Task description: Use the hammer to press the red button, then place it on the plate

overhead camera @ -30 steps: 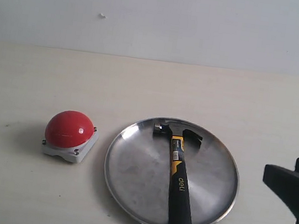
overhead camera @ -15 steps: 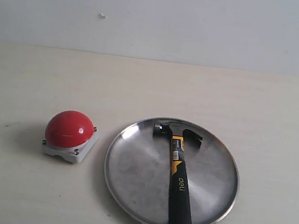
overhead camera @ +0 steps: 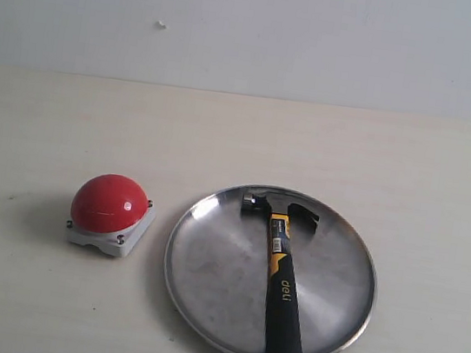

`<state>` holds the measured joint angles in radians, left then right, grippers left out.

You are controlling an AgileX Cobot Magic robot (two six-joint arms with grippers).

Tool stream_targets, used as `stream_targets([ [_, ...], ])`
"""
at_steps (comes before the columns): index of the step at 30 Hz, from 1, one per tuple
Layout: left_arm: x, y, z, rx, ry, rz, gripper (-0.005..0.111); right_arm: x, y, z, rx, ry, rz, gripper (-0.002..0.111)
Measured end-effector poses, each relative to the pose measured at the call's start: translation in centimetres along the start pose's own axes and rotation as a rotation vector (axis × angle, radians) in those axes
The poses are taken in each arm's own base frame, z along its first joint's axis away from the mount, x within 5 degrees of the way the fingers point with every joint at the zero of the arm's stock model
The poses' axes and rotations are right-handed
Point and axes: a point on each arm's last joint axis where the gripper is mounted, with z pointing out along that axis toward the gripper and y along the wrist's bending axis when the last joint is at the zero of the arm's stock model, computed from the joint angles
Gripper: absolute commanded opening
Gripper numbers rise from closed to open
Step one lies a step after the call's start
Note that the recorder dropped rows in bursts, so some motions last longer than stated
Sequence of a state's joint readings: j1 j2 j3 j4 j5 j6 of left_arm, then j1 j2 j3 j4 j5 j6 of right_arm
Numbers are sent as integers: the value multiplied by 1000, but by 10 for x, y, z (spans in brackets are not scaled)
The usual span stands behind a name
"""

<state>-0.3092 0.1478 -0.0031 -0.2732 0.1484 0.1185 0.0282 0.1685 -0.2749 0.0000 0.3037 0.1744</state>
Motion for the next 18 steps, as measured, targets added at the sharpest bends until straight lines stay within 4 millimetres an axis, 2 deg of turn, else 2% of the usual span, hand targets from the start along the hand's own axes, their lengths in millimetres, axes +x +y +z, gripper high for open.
stream_targets([
  [5, 0, 0, 0, 0, 0, 0, 0, 5, -6, -5, 76, 34, -110, 54],
  [10, 0, 0, 0, 0, 0, 0, 0, 14, -9, -5, 97, 96, -133, 54],
  [14, 0, 0, 0, 0, 0, 0, 0, 34, -12, 1, 98, 135, -136, 54],
  [15, 0, 0, 0, 0, 0, 0, 0, 45, -14, 2, 97, 144, -137, 54],
  [18, 0, 0, 0, 0, 0, 0, 0, 64, -17, 4, 96, 162, -137, 54],
])
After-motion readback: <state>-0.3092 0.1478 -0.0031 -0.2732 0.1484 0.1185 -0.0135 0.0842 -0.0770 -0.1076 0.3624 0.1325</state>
